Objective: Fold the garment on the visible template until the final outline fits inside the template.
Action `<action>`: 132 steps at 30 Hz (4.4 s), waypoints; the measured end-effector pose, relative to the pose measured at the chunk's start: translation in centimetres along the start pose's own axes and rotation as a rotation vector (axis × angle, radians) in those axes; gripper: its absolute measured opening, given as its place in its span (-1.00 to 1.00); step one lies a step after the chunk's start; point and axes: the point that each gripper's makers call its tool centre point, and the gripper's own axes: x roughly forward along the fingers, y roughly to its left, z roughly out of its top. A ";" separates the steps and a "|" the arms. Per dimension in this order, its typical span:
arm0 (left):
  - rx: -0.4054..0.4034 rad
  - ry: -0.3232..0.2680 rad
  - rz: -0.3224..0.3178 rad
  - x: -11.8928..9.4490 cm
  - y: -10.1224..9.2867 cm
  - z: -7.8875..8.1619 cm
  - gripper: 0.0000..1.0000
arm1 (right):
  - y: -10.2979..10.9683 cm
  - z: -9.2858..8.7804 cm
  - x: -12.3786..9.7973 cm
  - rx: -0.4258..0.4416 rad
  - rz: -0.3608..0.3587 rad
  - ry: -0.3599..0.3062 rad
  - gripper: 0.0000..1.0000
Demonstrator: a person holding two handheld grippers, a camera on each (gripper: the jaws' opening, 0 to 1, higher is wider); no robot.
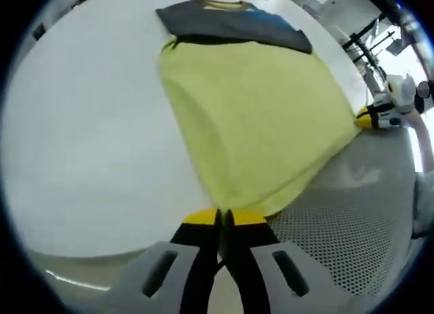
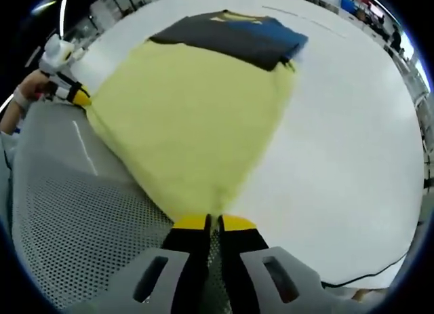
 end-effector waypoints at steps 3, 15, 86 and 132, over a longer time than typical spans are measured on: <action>0.003 -0.002 0.002 0.0 -0.1 0.0 -0.99 | 0.1 0.0 0.0 0.003 0.002 -0.001 -0.92; 0.012 -0.010 0.007 -0.2 -0.2 0.0 -1.00 | 0.1 0.1 -0.1 -0.017 -0.012 0.007 -0.95; 0.150 -0.195 0.057 -12.4 -3.6 0.7 -1.00 | 3.4 2.7 -12.6 -0.125 -0.050 -0.191 -0.95; 0.271 -0.026 0.092 -18.3 -7.6 -3.6 -1.00 | 8.1 0.1 -18.3 -0.260 -0.029 -0.063 -0.95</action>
